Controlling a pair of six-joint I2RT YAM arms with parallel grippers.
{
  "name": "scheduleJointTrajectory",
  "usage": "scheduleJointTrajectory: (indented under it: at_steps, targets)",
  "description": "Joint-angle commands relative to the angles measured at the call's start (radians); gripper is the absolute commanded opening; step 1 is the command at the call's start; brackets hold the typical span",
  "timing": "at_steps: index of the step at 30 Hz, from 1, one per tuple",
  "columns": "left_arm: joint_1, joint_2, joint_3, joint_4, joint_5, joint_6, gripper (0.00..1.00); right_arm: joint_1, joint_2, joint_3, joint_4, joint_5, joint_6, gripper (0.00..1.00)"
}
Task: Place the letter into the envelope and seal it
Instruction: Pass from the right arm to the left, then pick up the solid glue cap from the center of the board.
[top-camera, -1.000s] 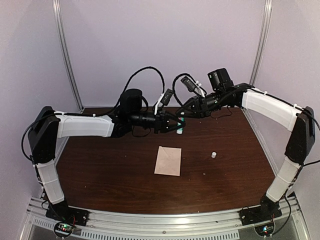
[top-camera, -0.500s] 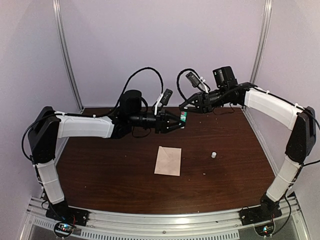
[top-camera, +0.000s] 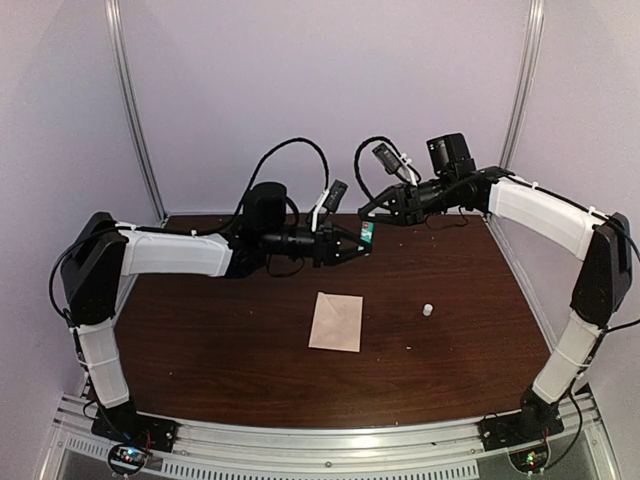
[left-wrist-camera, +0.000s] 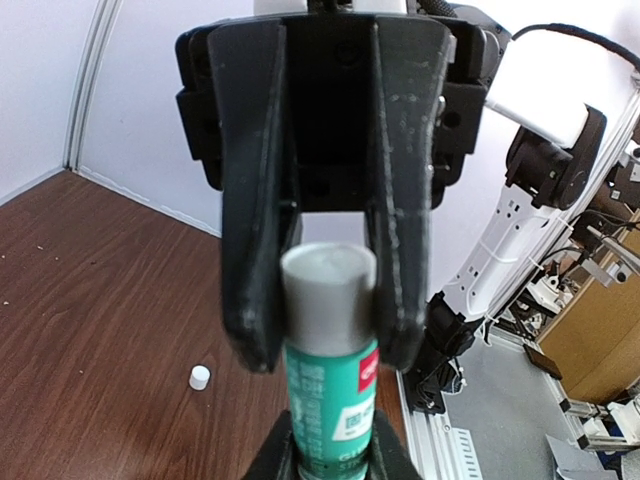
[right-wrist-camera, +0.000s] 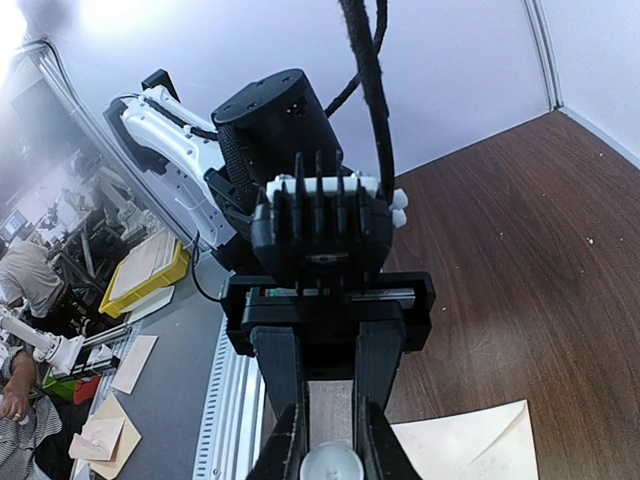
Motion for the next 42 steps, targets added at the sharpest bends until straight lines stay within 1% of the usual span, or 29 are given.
scheduleJointTrajectory:
  at_steps: [1,5,8,10,13,15,17,19,22,27,31,34,42]
  targets:
    - [0.001,0.019,0.022,0.045,0.011,-0.004,0.10,-0.005,-0.035,-0.002,-0.001,0.006,-0.007,0.21]
    - [0.003,0.016,0.018,-0.029,0.021,0.014,0.10,-0.071,-0.056,0.063,-0.191,0.097,-0.179,0.37]
    - [0.005,-0.004,0.000,-0.150,0.010,0.084,0.09,-0.163,-0.085,0.055,-0.305,0.159,-0.287,0.42]
    - [0.007,-0.023,-0.003,-0.283,-0.019,0.154,0.09,-0.218,-0.094,0.035,-0.396,0.216,-0.385,0.45]
    - [0.005,-0.032,0.021,-0.461,-0.103,0.246,0.09,-0.226,-0.085,-0.018,-0.492,0.450,-0.495,0.44]
    - [0.006,-0.033,0.041,-0.549,-0.153,0.270,0.08,-0.225,-0.065,-0.083,-0.532,0.566,-0.548,0.38]
    - [0.006,-0.034,0.039,-0.598,-0.181,0.285,0.07,-0.219,-0.048,-0.157,-0.521,0.670,-0.562,0.35]
    - [0.006,-0.035,0.030,-0.622,-0.203,0.289,0.07,-0.208,-0.029,-0.220,-0.491,0.759,-0.568,0.34]
    - [0.010,-0.030,0.013,-0.632,-0.215,0.284,0.06,-0.173,-0.003,-0.273,-0.440,0.887,-0.556,0.33]
    - [0.018,-0.029,0.005,-0.645,-0.217,0.280,0.05,-0.132,0.054,-0.274,-0.401,1.030,-0.519,0.37]
    - [0.022,-0.030,0.000,-0.642,-0.226,0.278,0.05,-0.112,0.102,-0.263,-0.409,1.055,-0.511,0.42]
    - [0.023,-0.028,-0.003,-0.636,-0.222,0.276,0.05,-0.104,0.132,-0.262,-0.411,1.061,-0.505,0.39]
    - [0.025,-0.029,-0.008,-0.631,-0.214,0.272,0.05,-0.100,0.164,-0.246,-0.406,1.064,-0.487,0.36]
